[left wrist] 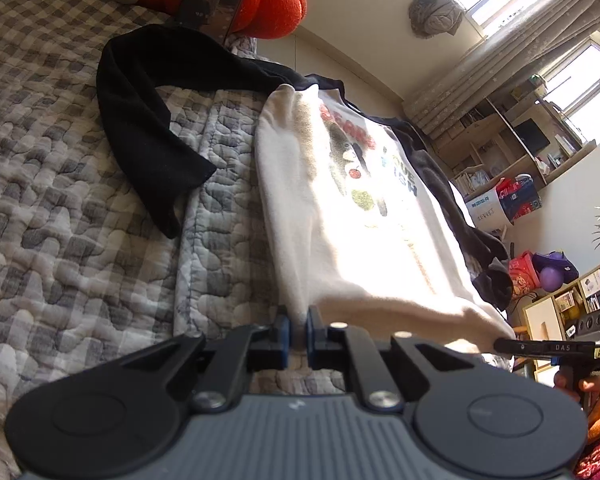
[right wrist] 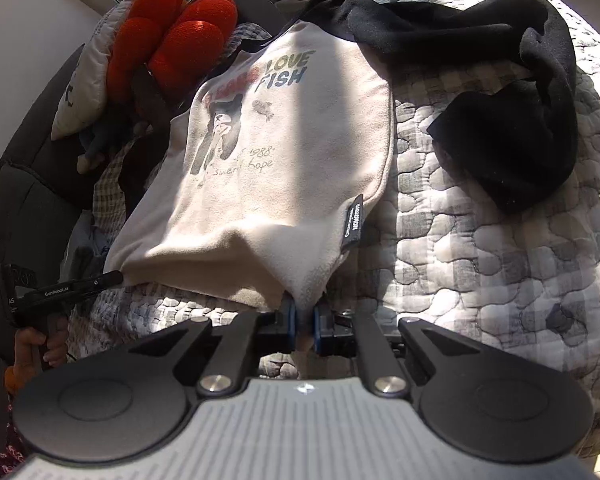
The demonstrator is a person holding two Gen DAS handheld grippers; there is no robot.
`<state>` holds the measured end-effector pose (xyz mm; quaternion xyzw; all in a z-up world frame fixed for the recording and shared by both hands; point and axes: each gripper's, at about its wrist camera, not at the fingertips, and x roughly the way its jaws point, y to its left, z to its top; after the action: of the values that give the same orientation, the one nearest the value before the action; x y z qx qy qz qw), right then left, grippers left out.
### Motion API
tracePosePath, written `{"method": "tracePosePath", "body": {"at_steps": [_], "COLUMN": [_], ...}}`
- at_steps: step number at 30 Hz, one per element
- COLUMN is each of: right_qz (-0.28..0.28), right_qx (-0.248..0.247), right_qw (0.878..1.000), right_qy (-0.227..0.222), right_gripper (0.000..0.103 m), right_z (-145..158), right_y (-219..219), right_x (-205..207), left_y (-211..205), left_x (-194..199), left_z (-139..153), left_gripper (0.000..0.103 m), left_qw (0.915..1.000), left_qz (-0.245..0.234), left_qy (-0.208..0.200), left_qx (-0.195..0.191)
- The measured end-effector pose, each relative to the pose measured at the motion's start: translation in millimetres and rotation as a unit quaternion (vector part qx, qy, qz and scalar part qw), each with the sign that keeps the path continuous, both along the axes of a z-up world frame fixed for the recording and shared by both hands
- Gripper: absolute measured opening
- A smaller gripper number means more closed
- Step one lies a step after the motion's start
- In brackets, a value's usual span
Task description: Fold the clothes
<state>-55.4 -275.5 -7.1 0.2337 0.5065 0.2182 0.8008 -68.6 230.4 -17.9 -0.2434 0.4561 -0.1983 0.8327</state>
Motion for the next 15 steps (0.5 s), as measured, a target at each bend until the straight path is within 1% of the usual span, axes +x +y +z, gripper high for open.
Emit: {"method": "tracePosePath", "body": {"at_steps": [5,6,8,11,15], "right_qz": [-0.019,-0.022,-0.026,-0.027,-0.027], "right_qx": [0.03,0.031,0.024,0.012,-0.011], "right_qw": [0.999,0.999,0.999,1.0,1.0], "right_qy": [-0.011,-0.014,-0.016,-0.008,0.0], "right_gripper": [0.01,0.01,0.01,0.01,0.01], "right_z": [24,28,33,33,27], "right_y": [-25,-29,-36,-42,-45], "right_x": [-12,-15,-22,-30,-39], "left_y": [7,6,2,-6,-11], "left_x": [-20,-23,-31,-42,-48], "left_z": [7,7,6,3,-3], "left_gripper": [0.007,0.007,0.007,0.007,0.007], "left_qw": [0.9978,0.9973,0.9969,0.9964,0.9971], "left_qz": [-0.002,-0.005,-0.013,-0.026,-0.037], "left_qy": [0.017,0.022,0.034,0.049,0.056], "left_qx": [-0.065,-0.069,-0.07,-0.064,-0.035]}}
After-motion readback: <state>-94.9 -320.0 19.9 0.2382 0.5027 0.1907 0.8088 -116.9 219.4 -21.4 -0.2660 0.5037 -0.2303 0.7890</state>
